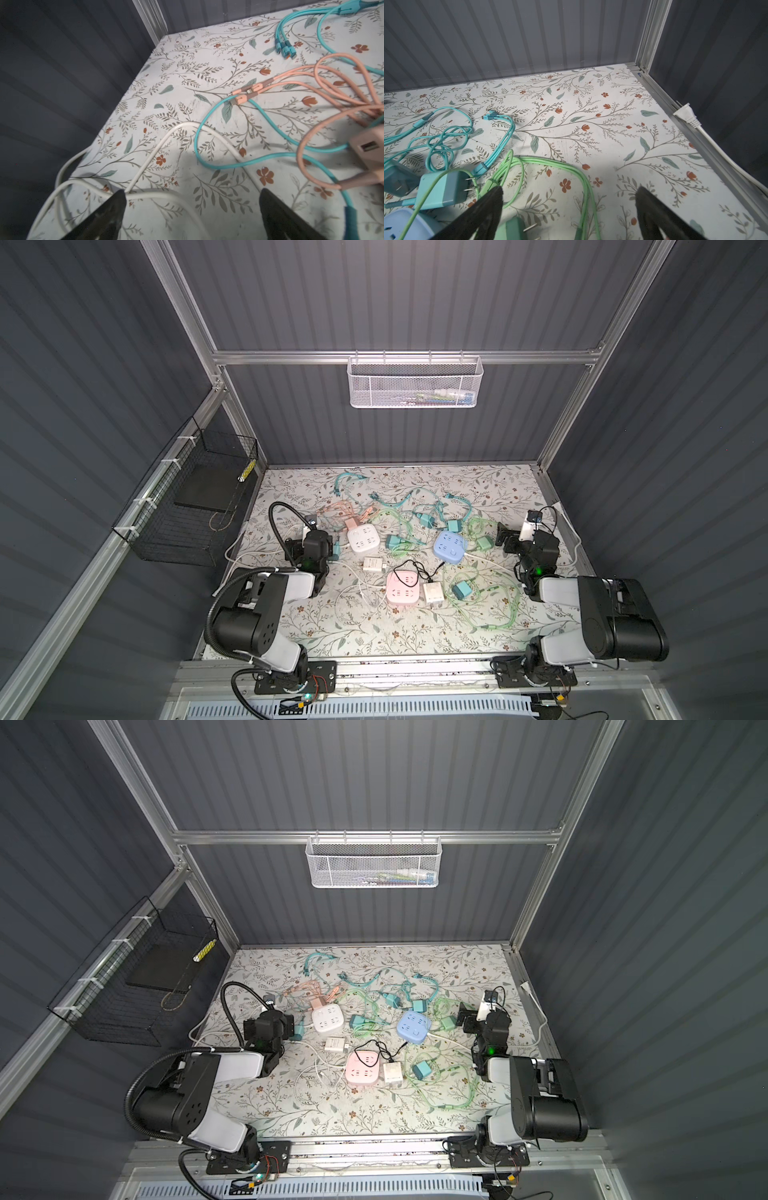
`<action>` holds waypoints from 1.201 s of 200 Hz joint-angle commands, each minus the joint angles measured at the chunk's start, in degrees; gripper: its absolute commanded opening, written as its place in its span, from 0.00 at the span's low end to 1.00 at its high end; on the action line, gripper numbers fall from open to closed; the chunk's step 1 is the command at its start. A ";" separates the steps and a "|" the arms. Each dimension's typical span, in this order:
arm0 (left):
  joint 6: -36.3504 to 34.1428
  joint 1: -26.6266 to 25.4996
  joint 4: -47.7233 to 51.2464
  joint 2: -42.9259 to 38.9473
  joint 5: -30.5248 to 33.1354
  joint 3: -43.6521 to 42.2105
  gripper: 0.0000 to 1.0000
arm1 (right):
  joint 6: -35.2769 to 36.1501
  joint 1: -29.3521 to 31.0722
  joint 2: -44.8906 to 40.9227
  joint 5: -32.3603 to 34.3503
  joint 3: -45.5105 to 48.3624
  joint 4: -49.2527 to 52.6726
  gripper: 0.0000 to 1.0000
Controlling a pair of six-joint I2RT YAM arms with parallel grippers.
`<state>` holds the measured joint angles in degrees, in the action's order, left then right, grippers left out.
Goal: Pull the plug off the socket
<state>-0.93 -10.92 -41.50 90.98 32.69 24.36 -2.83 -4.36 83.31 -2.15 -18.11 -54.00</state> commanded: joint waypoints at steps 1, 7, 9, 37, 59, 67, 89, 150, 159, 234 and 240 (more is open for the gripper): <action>0.46 3.30 -18.65 4.31 -10.49 -3.12 1.00 | -0.60 -0.20 0.15 -0.09 -0.60 -1.65 0.99; 0.66 3.88 -23.19 6.95 -11.19 -4.06 1.00 | -0.60 -0.21 0.10 -0.10 -0.68 -1.40 0.99; 0.42 4.02 -25.48 7.90 -11.03 -4.30 1.00 | -0.60 -0.21 0.10 -0.12 -0.65 -1.42 0.99; 2.35 5.13 -14.46 7.76 -9.49 1.37 1.00 | -0.60 -0.21 0.18 -0.09 -0.61 -1.55 0.99; 2.52 5.64 -13.54 7.64 -11.76 1.67 1.00 | -0.51 -0.17 0.19 -0.22 -0.70 -1.46 0.99; 2.78 5.63 -12.00 7.27 -11.66 1.91 1.00 | -0.51 -0.21 0.19 -0.22 -0.70 -1.37 0.99; 2.69 5.64 -12.72 7.41 -11.68 1.83 1.00 | -0.51 -0.21 0.23 -0.23 -0.70 -1.43 0.99; 2.77 5.64 -12.03 7.35 -11.68 1.97 1.00 | -0.51 -0.21 0.23 -0.22 -0.69 -1.48 0.99; 2.77 5.64 -12.03 7.37 -11.63 1.93 1.00 | -0.51 -0.21 0.19 -0.19 -0.70 -1.46 0.99; 2.77 5.64 -11.68 7.45 -11.68 2.18 1.00 | -0.26 -0.03 0.28 -0.35 -1.08 -0.83 0.99; 2.77 5.64 -11.68 7.44 -11.65 2.18 1.00 | -0.14 0.05 0.19 -0.20 -0.88 -1.10 0.99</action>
<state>1.10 -5.56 -53.60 97.97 21.34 25.56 -2.81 -4.36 83.31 -2.17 -18.11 -54.39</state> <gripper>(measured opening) 0.997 0.992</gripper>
